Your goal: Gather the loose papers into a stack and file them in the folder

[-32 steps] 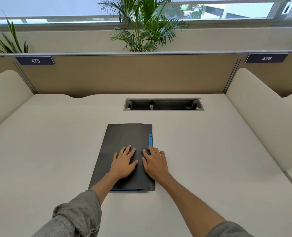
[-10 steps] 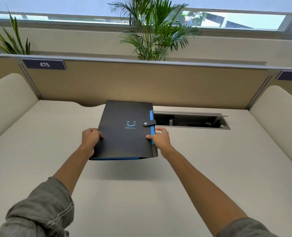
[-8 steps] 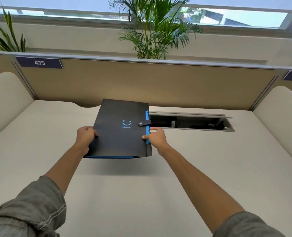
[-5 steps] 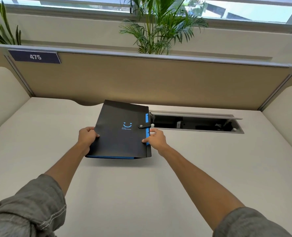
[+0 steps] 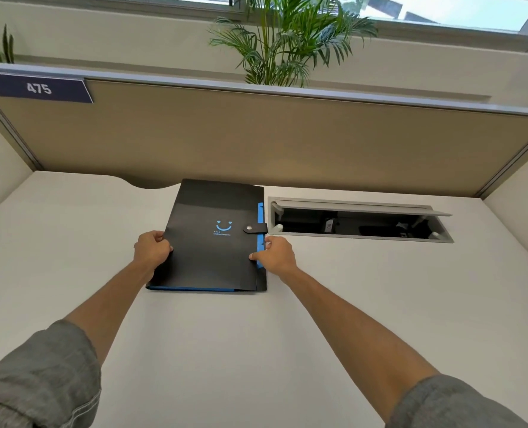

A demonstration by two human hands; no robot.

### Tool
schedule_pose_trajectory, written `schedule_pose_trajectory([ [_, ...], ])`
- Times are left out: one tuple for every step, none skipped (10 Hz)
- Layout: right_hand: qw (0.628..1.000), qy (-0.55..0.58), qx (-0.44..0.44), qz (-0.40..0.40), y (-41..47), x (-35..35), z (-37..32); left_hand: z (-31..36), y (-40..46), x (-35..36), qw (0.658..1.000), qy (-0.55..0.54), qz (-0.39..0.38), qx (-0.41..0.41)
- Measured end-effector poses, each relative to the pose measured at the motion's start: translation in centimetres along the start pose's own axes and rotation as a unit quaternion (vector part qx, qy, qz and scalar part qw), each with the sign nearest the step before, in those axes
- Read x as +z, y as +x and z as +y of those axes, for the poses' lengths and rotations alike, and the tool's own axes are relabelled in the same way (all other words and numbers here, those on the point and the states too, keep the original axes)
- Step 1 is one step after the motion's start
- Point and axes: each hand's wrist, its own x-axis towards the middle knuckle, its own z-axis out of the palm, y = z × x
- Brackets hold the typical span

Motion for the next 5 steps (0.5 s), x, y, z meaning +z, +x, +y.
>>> schedule_pose_trajectory([
  [1.0, -0.006, -0.004, 0.004, 0.3, 0.0, -0.4, -0.1, 1.4, 0.1, 0.999, 0.039, -0.01, 0.008],
  [1.0, -0.002, -0.008, 0.007, 0.7, 0.0, -0.6, 0.4, 1.5, 0.3, 0.997, 0.07, -0.02, 0.015],
  [1.0, -0.009, -0.002, -0.003, 0.7, -0.3, -0.9, 1.3, 0.8, 0.2, 0.992, 0.121, -0.011, 0.027],
  [1.0, -0.017, -0.019, -0.003, 0.2, -0.5, -1.0, 1.7, 0.0, -0.1, 0.963, 0.259, -0.004, 0.076],
  [0.996, -0.057, -0.057, 0.025, -1.4, -1.2, -0.9, 1.7, -1.7, -0.4, 0.937, 0.32, 0.019, 0.139],
])
